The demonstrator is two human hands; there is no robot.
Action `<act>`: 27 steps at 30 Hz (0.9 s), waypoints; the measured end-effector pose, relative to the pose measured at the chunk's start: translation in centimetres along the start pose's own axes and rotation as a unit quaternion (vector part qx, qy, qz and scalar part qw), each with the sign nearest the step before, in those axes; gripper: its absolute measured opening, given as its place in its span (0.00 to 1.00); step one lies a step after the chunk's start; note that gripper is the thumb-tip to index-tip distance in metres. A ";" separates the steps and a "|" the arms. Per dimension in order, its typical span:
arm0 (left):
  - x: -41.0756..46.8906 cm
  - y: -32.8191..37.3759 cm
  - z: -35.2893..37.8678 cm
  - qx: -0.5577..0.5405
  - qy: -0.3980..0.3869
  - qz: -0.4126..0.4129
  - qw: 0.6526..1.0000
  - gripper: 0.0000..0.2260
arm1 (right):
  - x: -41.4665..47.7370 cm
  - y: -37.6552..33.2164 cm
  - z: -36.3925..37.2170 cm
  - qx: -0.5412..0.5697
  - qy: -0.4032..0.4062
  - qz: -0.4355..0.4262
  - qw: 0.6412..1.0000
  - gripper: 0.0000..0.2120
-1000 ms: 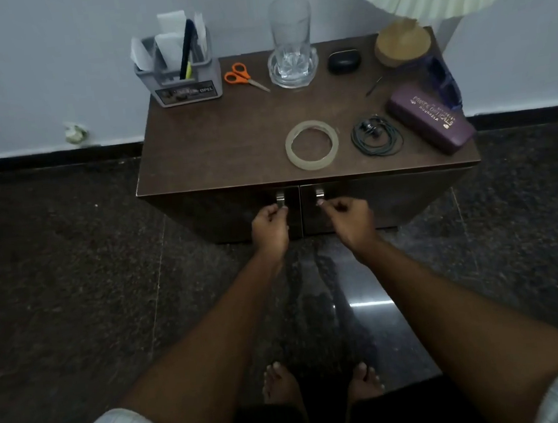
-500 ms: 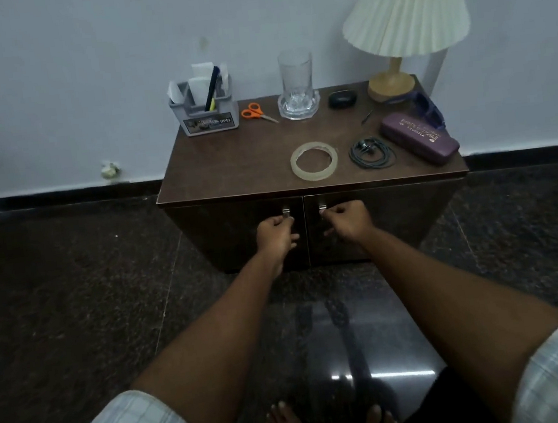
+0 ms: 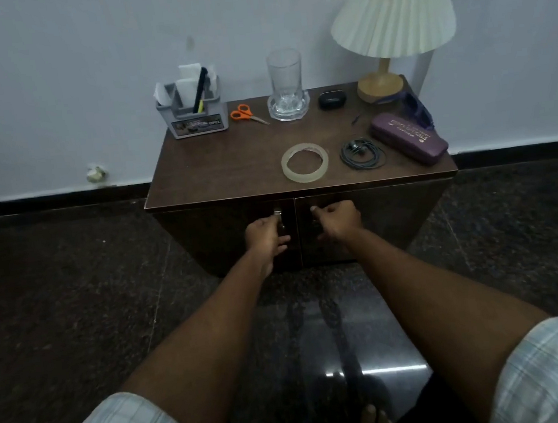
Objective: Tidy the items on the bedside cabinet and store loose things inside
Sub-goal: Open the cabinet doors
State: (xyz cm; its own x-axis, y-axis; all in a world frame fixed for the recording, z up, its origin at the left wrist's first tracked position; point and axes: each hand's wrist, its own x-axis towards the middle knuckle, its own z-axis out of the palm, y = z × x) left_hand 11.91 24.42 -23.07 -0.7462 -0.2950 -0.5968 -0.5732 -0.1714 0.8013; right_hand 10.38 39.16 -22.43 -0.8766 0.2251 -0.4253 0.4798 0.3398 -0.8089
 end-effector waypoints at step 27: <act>-10.2 -1.0 -6.0 0.202 -0.003 -0.078 0.976 0.44 | -9.5 1.1 -4.8 0.009 -0.119 0.127 0.985 0.61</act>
State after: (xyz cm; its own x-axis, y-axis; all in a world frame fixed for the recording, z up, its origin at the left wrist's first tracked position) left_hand 22.10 21.99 -17.60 -0.6405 -0.2891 -0.7115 -0.7659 0.1722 0.6195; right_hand 19.45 41.76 -17.37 -0.7133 0.0793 -0.6963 0.6857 0.2844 -0.6701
